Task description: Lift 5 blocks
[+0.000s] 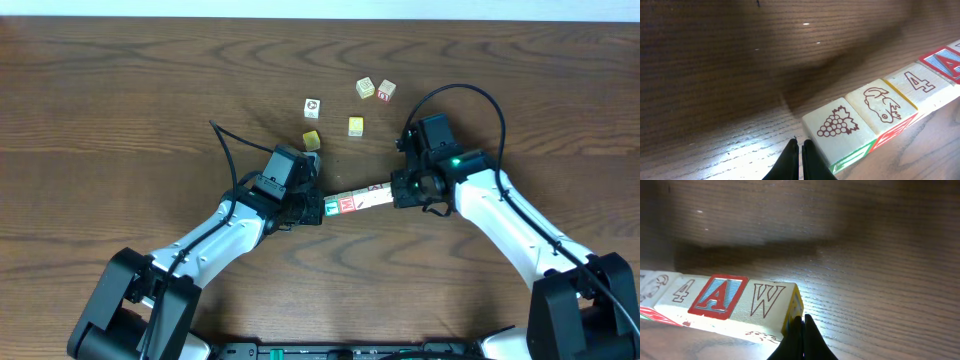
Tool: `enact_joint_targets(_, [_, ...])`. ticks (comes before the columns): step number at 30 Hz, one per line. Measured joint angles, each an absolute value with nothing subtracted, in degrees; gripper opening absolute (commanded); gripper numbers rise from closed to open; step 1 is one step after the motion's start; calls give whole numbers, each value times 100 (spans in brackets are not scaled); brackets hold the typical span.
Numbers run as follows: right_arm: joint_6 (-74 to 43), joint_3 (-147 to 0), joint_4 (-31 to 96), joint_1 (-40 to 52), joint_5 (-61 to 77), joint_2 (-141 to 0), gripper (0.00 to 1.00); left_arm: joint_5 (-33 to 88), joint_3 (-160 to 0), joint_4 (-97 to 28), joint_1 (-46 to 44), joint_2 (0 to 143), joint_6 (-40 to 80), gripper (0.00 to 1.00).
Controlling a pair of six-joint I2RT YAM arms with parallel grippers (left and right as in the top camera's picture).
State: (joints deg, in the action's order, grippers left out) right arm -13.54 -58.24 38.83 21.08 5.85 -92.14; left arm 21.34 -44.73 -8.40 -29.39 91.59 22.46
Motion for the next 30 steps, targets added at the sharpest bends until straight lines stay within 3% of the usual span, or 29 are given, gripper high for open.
enact_joint_targets(30, [-1354,-5800,3719,2228,414,-9854,1,1997,-4473,-856,-2939,9159,2241,7])
